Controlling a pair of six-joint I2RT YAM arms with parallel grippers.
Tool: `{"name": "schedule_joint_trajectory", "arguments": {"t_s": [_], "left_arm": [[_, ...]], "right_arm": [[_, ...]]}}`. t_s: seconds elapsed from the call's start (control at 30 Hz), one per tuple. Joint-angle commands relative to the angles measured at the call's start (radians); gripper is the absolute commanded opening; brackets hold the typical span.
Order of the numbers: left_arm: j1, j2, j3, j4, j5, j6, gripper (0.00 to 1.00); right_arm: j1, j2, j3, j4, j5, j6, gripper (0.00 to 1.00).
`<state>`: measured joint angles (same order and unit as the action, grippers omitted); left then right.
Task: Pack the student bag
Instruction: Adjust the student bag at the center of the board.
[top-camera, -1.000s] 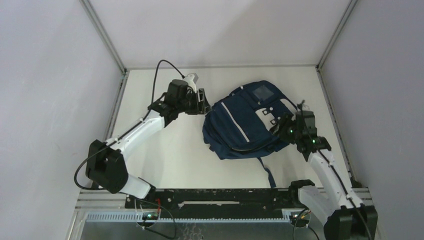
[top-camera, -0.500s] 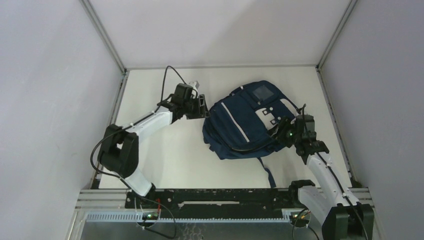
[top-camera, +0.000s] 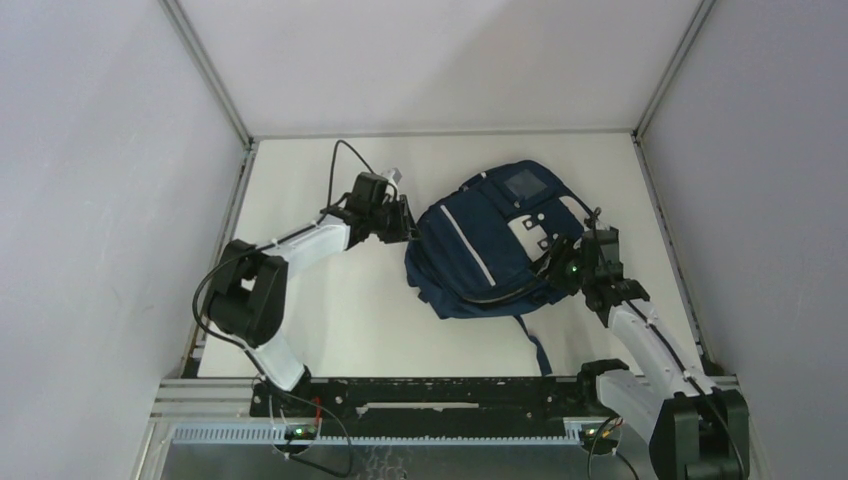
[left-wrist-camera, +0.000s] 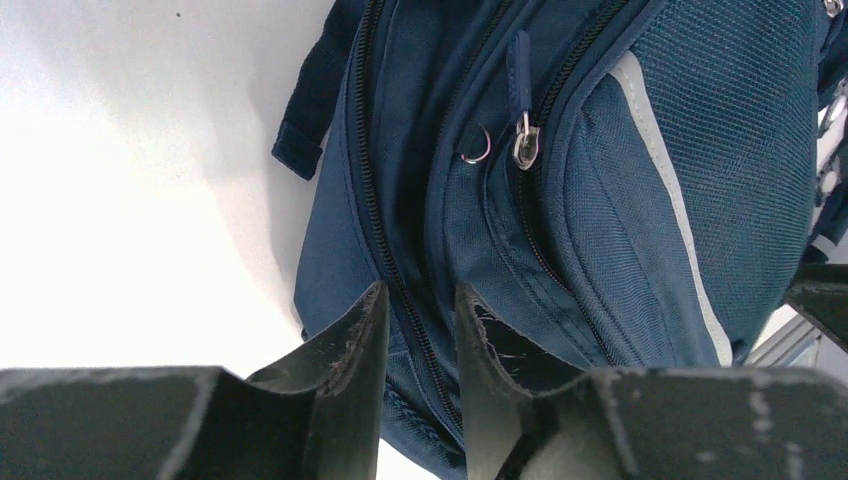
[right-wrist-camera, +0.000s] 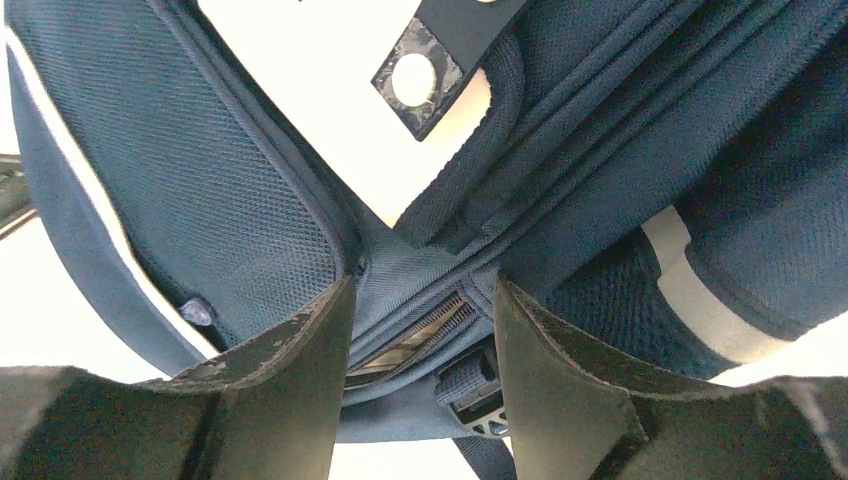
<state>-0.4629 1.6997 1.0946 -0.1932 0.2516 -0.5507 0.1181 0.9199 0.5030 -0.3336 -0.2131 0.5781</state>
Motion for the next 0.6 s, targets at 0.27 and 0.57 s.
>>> {"name": "schedule_joint_trajectory", "arguments": {"t_s": [0.27,0.57], "left_arm": [[-0.138,-0.158,-0.307,0.139,0.035,-0.112,0.33],[-0.542,-0.207,-0.237,0.175,-0.024,-0.190,0.40]], "right_arm": [[0.067,0.319,0.067,0.321,0.009,0.039,0.59],[0.162,0.753,0.477,0.324,-0.148,0.003,0.60]]}}
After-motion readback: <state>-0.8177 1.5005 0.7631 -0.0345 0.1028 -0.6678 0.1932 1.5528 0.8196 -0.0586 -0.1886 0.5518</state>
